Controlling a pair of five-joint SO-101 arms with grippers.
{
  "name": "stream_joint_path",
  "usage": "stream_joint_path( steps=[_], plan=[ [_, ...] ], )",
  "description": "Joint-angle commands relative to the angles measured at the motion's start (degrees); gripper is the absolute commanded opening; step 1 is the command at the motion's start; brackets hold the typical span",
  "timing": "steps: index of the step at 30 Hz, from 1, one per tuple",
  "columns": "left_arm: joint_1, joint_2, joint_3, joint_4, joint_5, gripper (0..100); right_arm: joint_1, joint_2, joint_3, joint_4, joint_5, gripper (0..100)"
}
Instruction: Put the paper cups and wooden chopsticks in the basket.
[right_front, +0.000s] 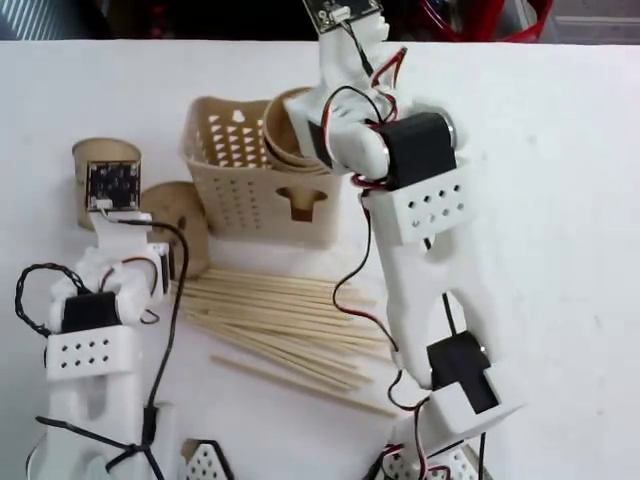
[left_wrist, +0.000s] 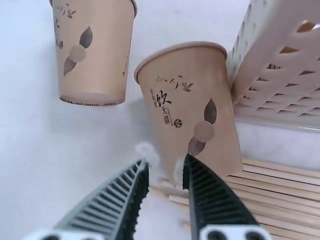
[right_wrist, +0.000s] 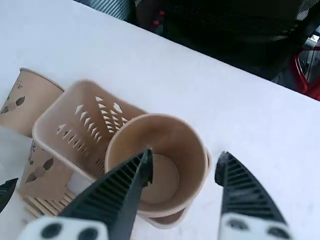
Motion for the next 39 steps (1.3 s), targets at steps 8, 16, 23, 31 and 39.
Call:
stream_joint_path(
  steps=[8, 16, 23, 31, 39],
  plan=[
    [0.66, -1.45, -0.26, -1.32, -0.53, 13, -0.04, 3.38, 18.46, -7.34, -0.18, 21.2],
    [-3.91, -2.86, -8.53, 1.32, -0.7, 13, -0.48, -11.91, 15.12, -5.23, -0.18, 21.2],
    [-13.58, -3.56, -22.07, 1.85, -2.99, 13, -2.95, -28.53, 23.91, -0.92, 0.18, 20.9],
    [-16.75, 20.88, -42.55, 3.78, -4.22, 13, 9.63, -44.44, 57.93, -3.82, 4.66, 9.3],
    [-16.4, 63.43, -91.52, 24.35, -4.04, 15, 17.27, -58.07, 96.09, -16.13, 16.7, 6.7]
  ],
)
